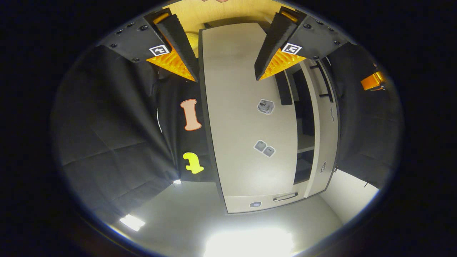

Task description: Grab one shoe with the right hand and put it into the shoe cabinet, grab the other shoe with the left hand and put it into the shoe cabinet; then close the right door with the right hand and the left door with the left hand.

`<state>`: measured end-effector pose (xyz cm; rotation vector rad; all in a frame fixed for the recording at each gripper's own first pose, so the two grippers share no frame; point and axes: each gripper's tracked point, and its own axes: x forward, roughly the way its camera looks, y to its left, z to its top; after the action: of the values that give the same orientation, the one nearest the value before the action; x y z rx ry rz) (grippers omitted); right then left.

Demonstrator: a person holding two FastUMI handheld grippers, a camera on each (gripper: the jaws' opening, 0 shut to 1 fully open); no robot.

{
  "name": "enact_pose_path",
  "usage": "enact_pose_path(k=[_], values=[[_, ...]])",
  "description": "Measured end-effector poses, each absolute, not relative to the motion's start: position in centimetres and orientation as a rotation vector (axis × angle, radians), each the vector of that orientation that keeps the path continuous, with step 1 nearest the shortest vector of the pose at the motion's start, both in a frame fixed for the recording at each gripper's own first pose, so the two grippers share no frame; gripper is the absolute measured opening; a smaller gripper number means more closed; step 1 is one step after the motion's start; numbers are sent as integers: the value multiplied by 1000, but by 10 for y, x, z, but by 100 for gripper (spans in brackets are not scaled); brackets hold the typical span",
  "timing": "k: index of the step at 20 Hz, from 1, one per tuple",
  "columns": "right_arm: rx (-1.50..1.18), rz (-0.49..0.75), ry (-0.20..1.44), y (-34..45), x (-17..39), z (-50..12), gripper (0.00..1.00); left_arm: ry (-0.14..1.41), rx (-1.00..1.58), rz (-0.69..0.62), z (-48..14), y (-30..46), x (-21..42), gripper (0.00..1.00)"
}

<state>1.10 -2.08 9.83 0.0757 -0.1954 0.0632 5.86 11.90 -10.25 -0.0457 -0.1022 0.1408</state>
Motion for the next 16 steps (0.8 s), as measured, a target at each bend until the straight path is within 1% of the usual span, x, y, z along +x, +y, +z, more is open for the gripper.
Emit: enact_pose_path(k=[1,2,3,7,12,16], values=[[74,62,-210,-17,9,94,98,-89,-60,141,-113,118,50,100],[58,71,-206,-11,7,83,98,-70,-75,138,-124,118,44,88],[38,71,-188,-8,5,71,98,-47,-85,134,-134,116,41,100],[-18,113,-131,8,2,47,98,9,-89,150,-156,126,34,100],[14,135,-152,18,3,60,98,-3,-100,157,-154,131,36,100],[-16,118,-129,11,3,54,98,10,-70,148,-159,131,42,100]])
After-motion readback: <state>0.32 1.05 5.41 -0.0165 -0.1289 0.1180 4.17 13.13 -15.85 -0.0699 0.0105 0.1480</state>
